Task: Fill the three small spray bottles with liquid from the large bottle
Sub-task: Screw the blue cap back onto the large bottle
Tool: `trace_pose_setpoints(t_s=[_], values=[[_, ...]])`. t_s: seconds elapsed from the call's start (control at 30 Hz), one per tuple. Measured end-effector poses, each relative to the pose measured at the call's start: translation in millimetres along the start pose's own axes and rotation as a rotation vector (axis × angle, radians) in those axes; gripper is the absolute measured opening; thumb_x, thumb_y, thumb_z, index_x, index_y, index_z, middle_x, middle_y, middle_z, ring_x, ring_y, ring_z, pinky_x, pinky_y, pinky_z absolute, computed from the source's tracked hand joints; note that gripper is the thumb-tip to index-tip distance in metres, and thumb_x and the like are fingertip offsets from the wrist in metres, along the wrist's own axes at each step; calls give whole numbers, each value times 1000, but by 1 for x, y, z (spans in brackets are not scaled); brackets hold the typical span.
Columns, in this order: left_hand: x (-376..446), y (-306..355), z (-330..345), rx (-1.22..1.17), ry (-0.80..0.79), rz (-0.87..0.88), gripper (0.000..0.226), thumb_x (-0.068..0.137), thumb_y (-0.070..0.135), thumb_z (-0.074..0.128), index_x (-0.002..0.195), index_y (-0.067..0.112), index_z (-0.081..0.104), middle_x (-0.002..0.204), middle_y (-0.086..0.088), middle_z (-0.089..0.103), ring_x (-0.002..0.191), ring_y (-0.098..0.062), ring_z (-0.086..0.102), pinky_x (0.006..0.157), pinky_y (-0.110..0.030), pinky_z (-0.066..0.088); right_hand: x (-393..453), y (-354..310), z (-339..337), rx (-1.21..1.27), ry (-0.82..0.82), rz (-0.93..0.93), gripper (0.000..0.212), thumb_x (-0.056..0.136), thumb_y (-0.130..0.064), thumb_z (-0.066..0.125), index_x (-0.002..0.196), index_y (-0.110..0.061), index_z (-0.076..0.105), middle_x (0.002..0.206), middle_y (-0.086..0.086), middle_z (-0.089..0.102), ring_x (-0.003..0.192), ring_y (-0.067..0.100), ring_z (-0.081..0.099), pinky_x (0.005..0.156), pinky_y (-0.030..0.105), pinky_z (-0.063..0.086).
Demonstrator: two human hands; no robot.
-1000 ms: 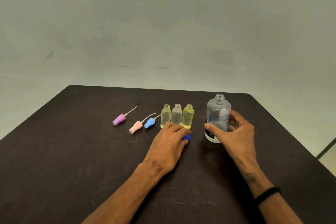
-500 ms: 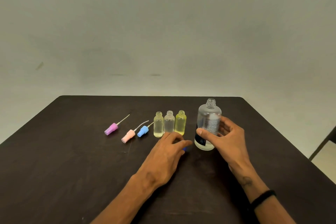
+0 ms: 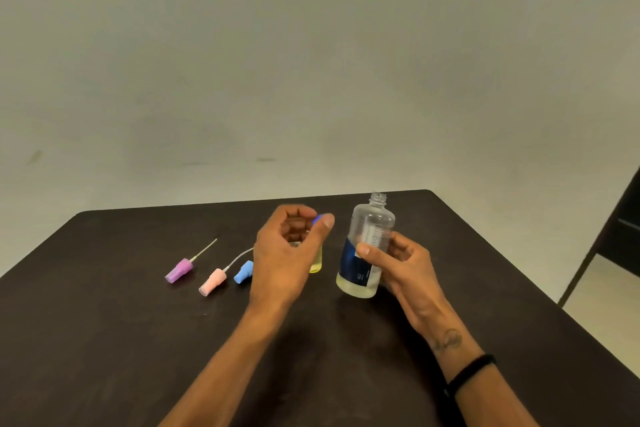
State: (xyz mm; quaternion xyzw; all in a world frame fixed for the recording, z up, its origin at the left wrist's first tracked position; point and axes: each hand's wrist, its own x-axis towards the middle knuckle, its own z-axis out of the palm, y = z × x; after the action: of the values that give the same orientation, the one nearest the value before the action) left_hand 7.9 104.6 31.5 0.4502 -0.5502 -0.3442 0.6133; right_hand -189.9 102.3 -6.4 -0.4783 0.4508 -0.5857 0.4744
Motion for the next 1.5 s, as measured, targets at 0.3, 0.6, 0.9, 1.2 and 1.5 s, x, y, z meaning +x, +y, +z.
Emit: trace_pose_setpoints(t_s=[0.3, 0.6, 0.9, 1.2, 1.5], values=[[15, 18, 46, -130, 93, 49, 19, 94, 39, 74, 108, 28, 70, 96, 16, 77, 93, 1, 72, 80, -16, 54, -7, -6, -4, -31, -127, -14, 49, 73, -19, 88, 120, -20, 74, 118, 1, 80, 113, 20, 76, 95, 36, 61], [16, 16, 41, -228, 44, 37, 22, 87, 37, 80, 103, 23, 74, 97, 9, 80, 95, -8, 77, 86, -25, 61, -6, -5, 1, -126, -185, -48, 54, 72, -18, 93, 122, -22, 74, 118, -3, 80, 113, 15, 75, 95, 30, 60], [20, 9, 27, -150, -62, 78, 11, 92, 31, 76, 103, 30, 77, 99, 18, 79, 98, -1, 74, 84, -16, 57, -7, -4, 4, -246, -189, -47, 57, 69, -28, 94, 123, -32, 75, 120, -11, 79, 116, 9, 73, 109, 41, 54], [17, -2, 25, -284, -123, 23, 25, 89, 34, 70, 110, 22, 77, 109, 0, 81, 107, -18, 76, 95, -37, 62, -9, -5, 4, -272, -203, -68, 54, 68, -24, 95, 118, -30, 76, 116, -8, 81, 111, 11, 75, 100, 32, 58], [16, -7, 26, -152, -83, 124, 19, 96, 34, 64, 110, 28, 75, 110, 15, 76, 109, -2, 70, 88, -20, 57, -9, -5, 5, -311, -186, -97, 55, 66, -26, 96, 115, -35, 74, 112, -17, 80, 108, 2, 75, 84, 14, 57]])
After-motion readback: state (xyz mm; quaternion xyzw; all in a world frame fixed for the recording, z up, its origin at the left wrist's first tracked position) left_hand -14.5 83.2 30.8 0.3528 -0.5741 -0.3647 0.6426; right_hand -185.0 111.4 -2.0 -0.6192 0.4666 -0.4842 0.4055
